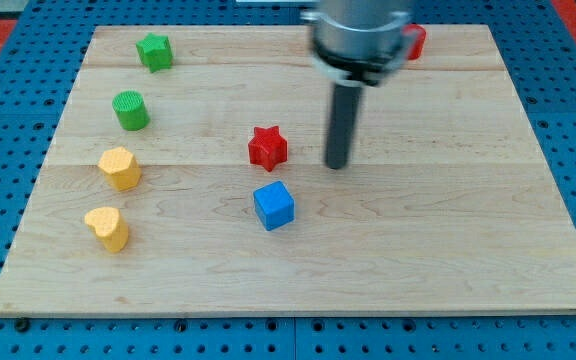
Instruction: Push the red star to the bottom of the blue triangle
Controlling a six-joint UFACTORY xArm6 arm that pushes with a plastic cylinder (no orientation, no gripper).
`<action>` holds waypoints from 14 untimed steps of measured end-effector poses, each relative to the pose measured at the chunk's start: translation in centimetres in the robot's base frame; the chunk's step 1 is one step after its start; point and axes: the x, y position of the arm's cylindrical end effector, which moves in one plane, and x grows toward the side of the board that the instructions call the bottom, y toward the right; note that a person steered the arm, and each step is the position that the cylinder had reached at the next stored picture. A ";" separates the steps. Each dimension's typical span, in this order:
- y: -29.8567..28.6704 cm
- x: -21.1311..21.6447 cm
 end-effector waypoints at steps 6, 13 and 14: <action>-9.5 -7.1; 7.8 -14.8; 10.4 -14.8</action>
